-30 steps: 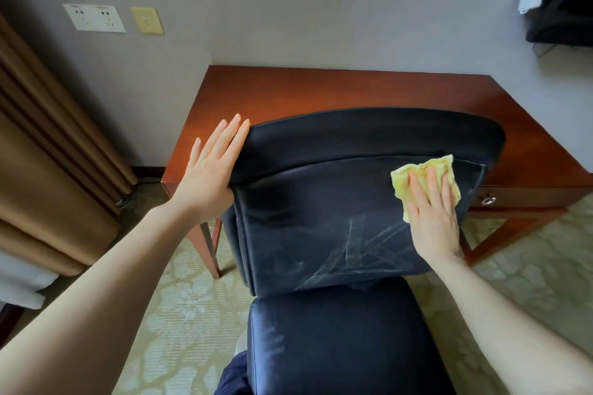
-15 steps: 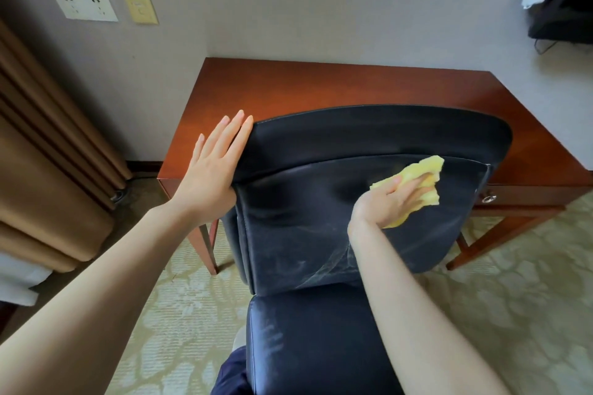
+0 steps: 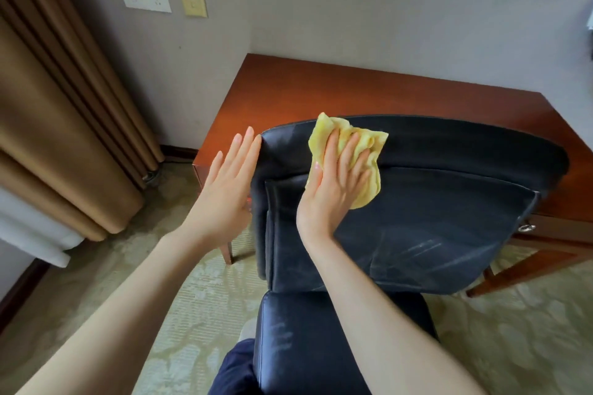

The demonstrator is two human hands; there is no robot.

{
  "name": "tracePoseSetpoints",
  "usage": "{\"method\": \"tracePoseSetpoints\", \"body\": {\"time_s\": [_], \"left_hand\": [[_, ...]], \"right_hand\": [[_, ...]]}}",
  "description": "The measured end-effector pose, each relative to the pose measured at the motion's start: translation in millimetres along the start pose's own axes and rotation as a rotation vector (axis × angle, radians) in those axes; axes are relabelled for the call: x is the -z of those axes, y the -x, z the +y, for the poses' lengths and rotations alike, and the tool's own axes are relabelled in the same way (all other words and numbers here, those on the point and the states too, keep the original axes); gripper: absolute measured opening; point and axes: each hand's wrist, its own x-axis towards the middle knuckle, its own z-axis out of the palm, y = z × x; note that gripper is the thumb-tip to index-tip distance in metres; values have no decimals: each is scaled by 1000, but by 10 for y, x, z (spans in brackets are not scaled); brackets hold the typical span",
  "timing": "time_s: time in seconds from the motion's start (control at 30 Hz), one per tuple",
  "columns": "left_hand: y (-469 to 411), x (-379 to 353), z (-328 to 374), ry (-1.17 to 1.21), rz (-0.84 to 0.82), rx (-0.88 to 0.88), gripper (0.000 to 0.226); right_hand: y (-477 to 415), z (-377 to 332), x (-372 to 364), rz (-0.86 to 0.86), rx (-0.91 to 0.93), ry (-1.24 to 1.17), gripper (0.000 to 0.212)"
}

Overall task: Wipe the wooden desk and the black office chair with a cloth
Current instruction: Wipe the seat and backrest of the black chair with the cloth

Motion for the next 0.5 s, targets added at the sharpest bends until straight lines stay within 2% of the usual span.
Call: {"method": "tracePoseSetpoints", "body": {"time_s": [0.27,0.4,0.5], "left_hand": [[586,-123,-142,23,-29,187,98],[610,-168,-104,53,-14,235,100],[601,-231,-78,33,30,266,98]], "right_hand": [[-93,-121,-220,42,652,291,51],[-47,74,-244,-27,984,347,44],[-23,217,-257,-115,1109,339,41]]}}
